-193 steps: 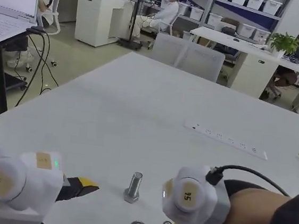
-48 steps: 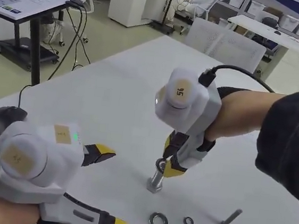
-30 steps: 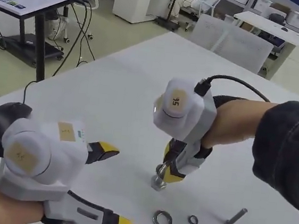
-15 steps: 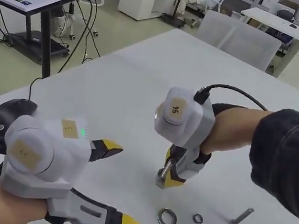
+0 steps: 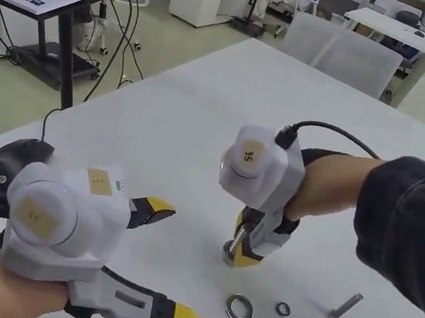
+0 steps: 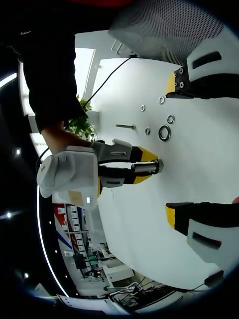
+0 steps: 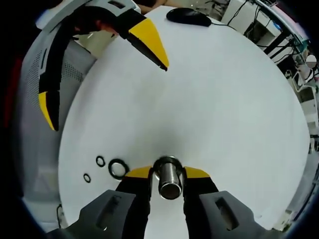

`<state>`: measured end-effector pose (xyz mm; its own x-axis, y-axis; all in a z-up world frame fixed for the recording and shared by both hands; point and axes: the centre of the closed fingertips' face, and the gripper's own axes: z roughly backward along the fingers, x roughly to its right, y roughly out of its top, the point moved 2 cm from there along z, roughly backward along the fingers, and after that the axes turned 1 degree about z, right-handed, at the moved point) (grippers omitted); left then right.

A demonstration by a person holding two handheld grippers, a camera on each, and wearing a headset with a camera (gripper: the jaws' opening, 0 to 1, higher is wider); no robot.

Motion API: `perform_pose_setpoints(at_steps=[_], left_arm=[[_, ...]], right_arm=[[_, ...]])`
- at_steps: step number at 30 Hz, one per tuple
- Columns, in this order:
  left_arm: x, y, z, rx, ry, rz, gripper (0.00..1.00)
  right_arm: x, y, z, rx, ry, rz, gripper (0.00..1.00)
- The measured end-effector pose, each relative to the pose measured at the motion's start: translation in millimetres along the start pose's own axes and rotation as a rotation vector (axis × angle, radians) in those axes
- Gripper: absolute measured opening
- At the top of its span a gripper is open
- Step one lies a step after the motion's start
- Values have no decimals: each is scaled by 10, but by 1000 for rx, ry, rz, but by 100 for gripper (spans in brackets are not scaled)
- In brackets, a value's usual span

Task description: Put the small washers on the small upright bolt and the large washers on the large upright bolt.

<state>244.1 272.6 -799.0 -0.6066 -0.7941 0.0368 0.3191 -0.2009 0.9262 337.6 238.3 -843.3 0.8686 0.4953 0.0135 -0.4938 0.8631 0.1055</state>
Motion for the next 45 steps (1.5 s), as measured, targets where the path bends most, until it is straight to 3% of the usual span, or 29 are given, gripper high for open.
perform_pose_setpoints(at_steps=[8,28,45], left_arm=[[1,4,-5,-2,-2,-2,86],[30,49,-24,-3,-14,-21,85],[57,134,-11,1,-19,-51,85]], right_arm=[[0,-20,38,12,-1,-26,29],[-74,-275,185,23,-29,-86,31],[-396,-365,188,32,-24,-102,32]])
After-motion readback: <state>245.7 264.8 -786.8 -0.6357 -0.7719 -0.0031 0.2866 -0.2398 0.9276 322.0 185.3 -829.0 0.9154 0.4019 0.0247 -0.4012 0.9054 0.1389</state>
